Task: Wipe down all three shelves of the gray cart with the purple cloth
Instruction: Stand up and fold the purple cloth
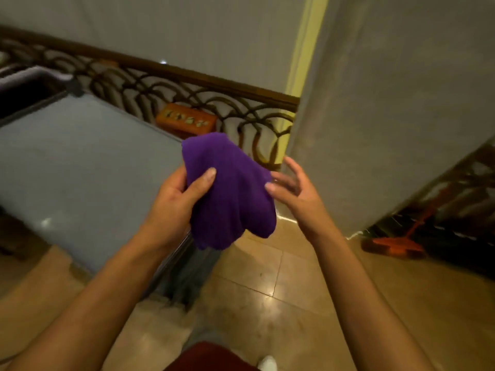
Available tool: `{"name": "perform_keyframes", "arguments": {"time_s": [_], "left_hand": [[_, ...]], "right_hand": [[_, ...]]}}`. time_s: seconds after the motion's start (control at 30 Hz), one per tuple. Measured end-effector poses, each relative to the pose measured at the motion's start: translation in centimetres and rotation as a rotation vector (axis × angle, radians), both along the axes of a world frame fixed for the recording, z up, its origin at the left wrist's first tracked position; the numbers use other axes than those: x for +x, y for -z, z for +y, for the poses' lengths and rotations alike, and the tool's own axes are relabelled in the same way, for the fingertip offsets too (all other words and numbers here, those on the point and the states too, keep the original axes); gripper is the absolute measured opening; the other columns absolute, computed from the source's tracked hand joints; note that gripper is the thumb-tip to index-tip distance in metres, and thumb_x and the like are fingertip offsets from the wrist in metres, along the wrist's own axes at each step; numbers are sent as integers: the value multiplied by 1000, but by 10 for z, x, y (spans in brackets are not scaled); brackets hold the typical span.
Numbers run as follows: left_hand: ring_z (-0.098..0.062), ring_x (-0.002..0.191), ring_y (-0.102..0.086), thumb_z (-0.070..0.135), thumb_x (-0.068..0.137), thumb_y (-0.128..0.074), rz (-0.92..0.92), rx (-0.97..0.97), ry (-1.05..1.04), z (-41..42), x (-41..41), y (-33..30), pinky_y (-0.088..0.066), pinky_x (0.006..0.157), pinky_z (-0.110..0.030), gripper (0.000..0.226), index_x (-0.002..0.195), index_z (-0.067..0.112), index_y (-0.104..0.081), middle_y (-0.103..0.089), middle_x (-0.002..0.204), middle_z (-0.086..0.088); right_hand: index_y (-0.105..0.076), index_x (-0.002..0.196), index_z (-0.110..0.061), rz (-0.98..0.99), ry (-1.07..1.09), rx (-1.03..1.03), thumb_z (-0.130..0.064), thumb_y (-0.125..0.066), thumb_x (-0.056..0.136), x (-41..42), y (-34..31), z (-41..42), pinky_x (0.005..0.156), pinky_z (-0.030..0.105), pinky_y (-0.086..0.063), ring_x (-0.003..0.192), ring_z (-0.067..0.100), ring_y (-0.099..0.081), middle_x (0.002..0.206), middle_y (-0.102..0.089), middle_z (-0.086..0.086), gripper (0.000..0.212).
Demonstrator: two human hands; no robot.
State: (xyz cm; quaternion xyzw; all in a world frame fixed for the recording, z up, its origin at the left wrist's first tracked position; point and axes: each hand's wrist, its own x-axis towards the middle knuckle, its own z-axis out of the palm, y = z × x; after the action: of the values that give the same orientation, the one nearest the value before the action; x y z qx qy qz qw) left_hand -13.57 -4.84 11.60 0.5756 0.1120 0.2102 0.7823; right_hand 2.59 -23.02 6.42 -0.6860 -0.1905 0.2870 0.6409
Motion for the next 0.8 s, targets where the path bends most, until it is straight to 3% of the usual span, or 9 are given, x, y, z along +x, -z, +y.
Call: {"name": "perform_keyframes", "arguments": {"time_s": [0.1, 0.17, 0.3, 0.4, 0.47, 0.57, 0.63, 0.73, 0.8], "left_hand": [[-16, 117, -66, 45, 82, -76, -34, -1, -137, -6, -7, -2, -55, 88, -26, 38, 118, 40, -70, -72, 123, 4], [-16, 115, -67, 43, 83, -76, -41, -28, -181, -8, -9, -4, -56, 87, -26, 35, 117, 40, -71, -72, 122, 4], [-20, 115, -67, 19, 92, -64, -104, -209, -219, -6, -13, -2, -56, 87, -30, 28, 115, 29, -75, -73, 121, -3], [-22, 112, -69, 14, 88, -61, -180, -394, -277, -4, -13, -1, -57, 87, -32, 31, 114, 17, -76, -73, 119, -10], [-22, 108, -71, 11, 88, -57, -191, -409, -319, -9, -9, -1, -58, 86, -32, 31, 113, 13, -75, -74, 116, -11], [-18, 104, -72, 10, 88, -55, -175, -363, -453, -12, 0, 4, -58, 84, -28, 31, 113, 14, -72, -76, 112, -8], [-15, 105, -71, 13, 88, -57, -136, -289, -576, -13, 4, 10, -57, 84, -25, 29, 115, 15, -67, -76, 111, -4], [-9, 105, -69, 12, 93, -61, 69, -5, -800, -17, 7, 25, -54, 88, -24, 22, 112, 20, -68, -77, 108, 6], [-6, 102, -69, 8, 96, -61, 165, 135, -915, -27, 13, 38, -54, 89, -23, 21, 110, 22, -68, -77, 105, 11]], "right_hand": [[-29, 150, -51, 51, -195, 47, -64, -77, 73, 5, -1, 24, 111, 51, -44, 126, 19, -62, 133, -67, 2, 92], [-29, 147, -60, 67, -397, 71, -64, -75, 78, 0, -4, 45, 113, 56, -40, 137, 22, -52, 151, -51, 2, 83], [-38, 148, -50, 203, -648, 176, -37, -77, 87, -2, -6, 75, 109, 46, -47, 139, 21, -50, 147, -55, -9, 74], [-39, 151, -43, 339, -655, 213, -43, -78, 83, 7, -1, 80, 108, 49, -47, 138, 26, -51, 149, -55, -1, 78], [-35, 151, -47, 312, -707, 185, -52, -76, 81, 11, 2, 85, 108, 46, -47, 138, 23, -51, 151, -52, -7, 82], [-36, 148, -55, 183, -789, 120, -57, -76, 81, 17, 2, 97, 104, 38, -52, 135, 11, -53, 148, -50, -20, 78], [-41, 145, -55, 173, -805, 130, -48, -78, 83, 28, 7, 104, 95, 35, -56, 129, 10, -58, 143, -55, -21, 73], [-49, 142, -49, 167, -757, 131, -30, -77, 87, 56, 15, 111, 91, 33, -58, 120, 13, -66, 133, -66, -9, 64], [-50, 141, -48, -40, -759, 59, -36, -77, 88, 76, 15, 116, 88, 25, -59, 113, 1, -66, 130, -64, -14, 61]]}}
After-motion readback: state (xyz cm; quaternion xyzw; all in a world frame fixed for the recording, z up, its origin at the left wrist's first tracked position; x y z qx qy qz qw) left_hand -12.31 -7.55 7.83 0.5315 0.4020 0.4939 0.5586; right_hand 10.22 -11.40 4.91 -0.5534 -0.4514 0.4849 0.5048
